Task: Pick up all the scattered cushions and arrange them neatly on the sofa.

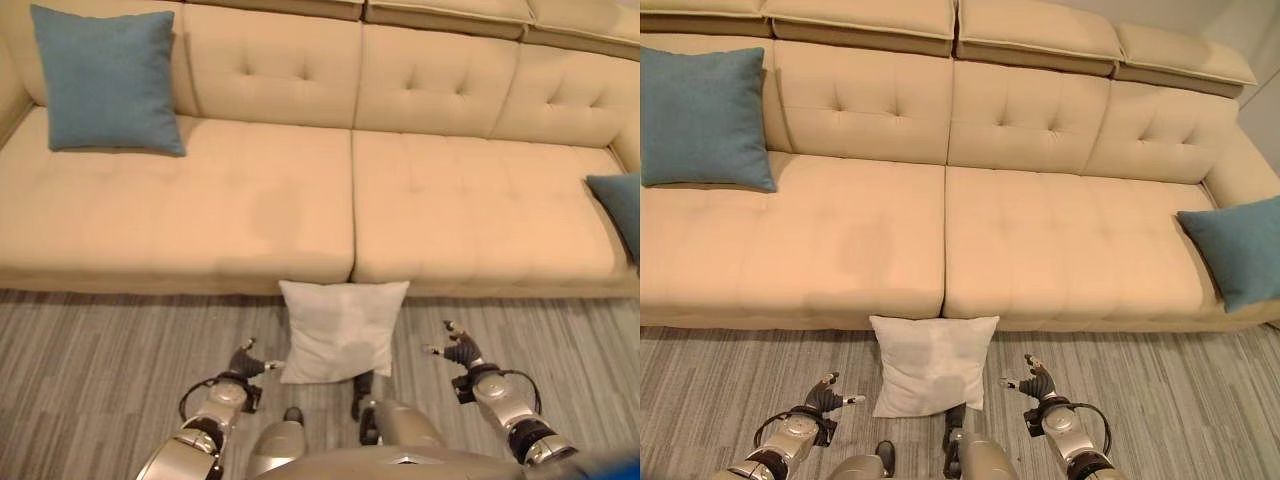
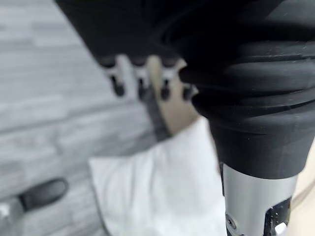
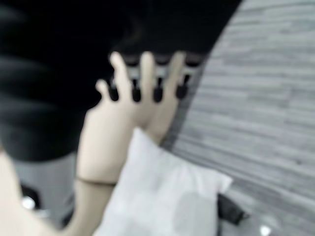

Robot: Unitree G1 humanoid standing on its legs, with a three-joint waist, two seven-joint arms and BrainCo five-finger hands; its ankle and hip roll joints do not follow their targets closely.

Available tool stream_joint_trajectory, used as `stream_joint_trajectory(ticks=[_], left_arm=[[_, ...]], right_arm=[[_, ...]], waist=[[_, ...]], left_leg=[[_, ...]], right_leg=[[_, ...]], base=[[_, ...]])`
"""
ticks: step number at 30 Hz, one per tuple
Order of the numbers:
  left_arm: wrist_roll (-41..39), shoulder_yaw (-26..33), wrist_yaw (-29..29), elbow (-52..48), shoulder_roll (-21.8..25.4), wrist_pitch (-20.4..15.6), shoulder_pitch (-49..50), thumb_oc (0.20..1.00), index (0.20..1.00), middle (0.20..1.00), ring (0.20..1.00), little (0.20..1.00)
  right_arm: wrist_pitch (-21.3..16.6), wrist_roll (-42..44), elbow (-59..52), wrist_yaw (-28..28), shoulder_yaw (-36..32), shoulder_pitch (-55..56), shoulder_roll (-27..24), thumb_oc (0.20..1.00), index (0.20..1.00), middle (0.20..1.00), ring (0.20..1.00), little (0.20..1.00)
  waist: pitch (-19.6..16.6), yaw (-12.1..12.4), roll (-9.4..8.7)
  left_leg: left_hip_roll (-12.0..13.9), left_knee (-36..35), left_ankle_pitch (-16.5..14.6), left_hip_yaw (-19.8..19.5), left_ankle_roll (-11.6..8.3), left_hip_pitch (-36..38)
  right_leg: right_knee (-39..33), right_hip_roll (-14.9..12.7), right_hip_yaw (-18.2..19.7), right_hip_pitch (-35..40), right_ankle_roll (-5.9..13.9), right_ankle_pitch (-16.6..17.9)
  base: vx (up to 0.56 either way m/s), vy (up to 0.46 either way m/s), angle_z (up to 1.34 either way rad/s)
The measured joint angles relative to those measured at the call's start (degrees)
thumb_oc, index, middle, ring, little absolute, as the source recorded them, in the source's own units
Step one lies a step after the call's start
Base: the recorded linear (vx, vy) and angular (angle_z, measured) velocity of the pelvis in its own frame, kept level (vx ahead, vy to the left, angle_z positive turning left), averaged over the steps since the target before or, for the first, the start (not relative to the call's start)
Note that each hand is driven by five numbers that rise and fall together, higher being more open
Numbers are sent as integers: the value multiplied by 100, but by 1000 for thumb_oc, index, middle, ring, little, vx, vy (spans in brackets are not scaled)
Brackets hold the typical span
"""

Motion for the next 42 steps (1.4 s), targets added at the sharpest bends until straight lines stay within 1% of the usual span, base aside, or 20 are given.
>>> stream_joint_trajectory(ticks=[1,2,3,5,7,8,9,10,11,13,15,20,24,30,32,35,39,40,41,42], left_arm=[[0,-1,-1,0,0,1,31,1000,1000,1000,1000,1000],[0,1,-1,1,-3,4,67,1000,1000,1000,1000,1000],[-1,4,4,-1,-15,4,74,1000,1000,1000,1000,1000],[-1,10,8,-19,-24,1,56,1000,1000,1000,1000,1000],[-2,11,9,-3,4,1,109,1000,1000,1000,1000,1000],[-2,10,10,-1,21,0,134,1000,1000,1000,1000,1000],[-3,14,11,0,31,-2,129,1000,1000,1000,1000,1000],[-2,14,6,4,33,-1,198,1000,1000,1000,1000,1000],[-2,27,3,8,0,0,281,1000,1000,1000,1000,1000],[-2,24,1,5,-82,-1,391,1000,1000,1000,1000,1000],[-2,22,0,4,-101,-1,468,1000,1000,1000,1000,1000],[-5,9,1,-1,-99,0,395,1000,1000,1000,1000,1000],[-85,8,6,-21,-98,0,364,1000,1000,1000,1000,1000],[-214,9,7,-20,-96,0,388,1000,1000,1000,1000,1000],[-215,8,4,-19,-97,0,400,1000,1000,1000,1000,1000],[-215,14,1,5,-92,3,405,1000,1000,1000,1000,1000],[-213,16,-2,35,-5,2,375,1000,1000,1000,1000,1000],[-214,23,1,119,81,8,396,1000,1000,1000,1000,1000],[-214,23,0,243,96,11,368,1000,1000,1000,1000,1000],[-214,20,-1,248,75,17,407,1000,1000,1000,1000,1000]], right_arm=[[0,0,-2,0,6,-24,26,1000,1000,1000,1000,1000],[0,-1,20,0,8,-100,61,1000,1000,1000,1000,1000],[-2,-2,53,4,17,-105,69,1000,1000,1000,1000,1000],[28,-2,132,9,83,-70,79,1000,1000,1000,1000,1000],[29,-4,139,9,123,-34,80,1000,1000,1000,1000,1000],[27,-4,136,8,118,-1,79,1000,1000,1000,1000,1000],[27,-4,136,10,120,29,79,1000,1000,1000,1000,1000],[26,-5,140,11,117,62,67,1000,1000,1000,1000,1000],[25,-5,161,12,111,38,46,1000,1000,1000,1000,1000],[25,-5,212,10,106,34,-1,1000,1000,1000,1000,1000],[23,-5,219,10,108,83,0,1000,1000,1000,1000,1000],[22,-5,299,8,91,161,-1,1000,1000,1000,1000,1000],[22,-4,303,1,91,147,-3,1000,1000,1000,1000,1000],[22,-5,316,-4,90,157,4,1000,1000,1000,1000,1000],[23,-5,328,-4,91,150,9,1000,1000,1000,1000,1000],[29,-5,458,0,94,119,18,1000,1000,1000,1000,1000],[30,-5,450,14,119,121,64,1000,1000,1000,1000,1000],[32,-5,444,20,218,137,95,1000,1000,1000,1000,1000],[32,-4,442,19,212,134,114,1000,1000,1000,1000,1000],[32,-3,449,19,200,157,109,1000,1000,1000,1000,1000]], waist=[[9,-27,-48],[37,-63,-51],[62,-61,17],[144,-59,154],[153,-45,195],[152,10,198],[136,78,179],[98,130,138],[76,141,209],[-46,145,378],[-159,153,467],[-232,125,401],[-239,115,386],[-244,119,330],[-240,125,309],[-208,144,267],[-181,122,221],[-208,110,123],[-203,88,65],[-202,78,62]], left_leg=[[-86,3,2,-16,71,-54],[-84,-46,90,81,153,-68],[81,-85,158,206,204,-105],[246,-63,211,296,218,-136],[261,-65,245,310,234,-135],[261,-78,277,287,215,-132],[251,-99,303,273,183,-132],[197,-111,330,261,140,-131],[211,-140,354,258,103,-125],[275,-205,411,228,16,-108],[340,-210,456,139,-56,-148],[417,-219,621,-64,-226,-405],[406,-197,673,-53,-228,-550],[335,-212,711,-37,-196,-535],[285,-230,685,-18,-126,-493],[193,-392,666,91,-6,-239],[136,-494,653,59,87,-135],[79,-552,705,31,150,-118],[41,-574,705,-55,149,-118],[33,-578,690,-149,115,-107]], right_leg=[[-82,-23,93,-43,121,79],[-156,-68,128,-80,294,-191],[36,-34,77,-189,376,-354],[1294,-82,-50,-484,238,-588],[1883,-300,-48,-353,309,-871],[1823,-413,-49,-95,364,-955],[1388,-480,-127,235,358,-974],[551,-476,-167,691,271,-944],[308,-443,-178,836,142,-876],[-69,-339,-257,1022,37,-678],[-128,-243,-326,1035,-15,-644],[30,-182,-458,783,-84,-686],[220,-216,-466,548,-118,-723],[332,-266,-431,490,-117,-725],[434,-314,-356,462,-100,-709],[889,-456,-248,384,50,-777],[1442,-551,-133,60,159,-797],[1190,-566,-132,7,336,-743],[897,-522,-22,9,331,-707],[565,-419,135,79,175,-500]], base=[[-56,78,-56],[-53,62,-56],[-51,25,-50],[-30,-12,-27],[2,-37,-7],[28,-52,1],[82,-134,4],[71,-121,3],[57,-125,5],[-7,-66,5],[-23,-80,11],[-26,-27,17],[3,6,-2],[54,99,-1],[52,145,-4],[54,97,-17],[97,43,-1],[124,14,24],[147,3,45],[91,-18,41]])
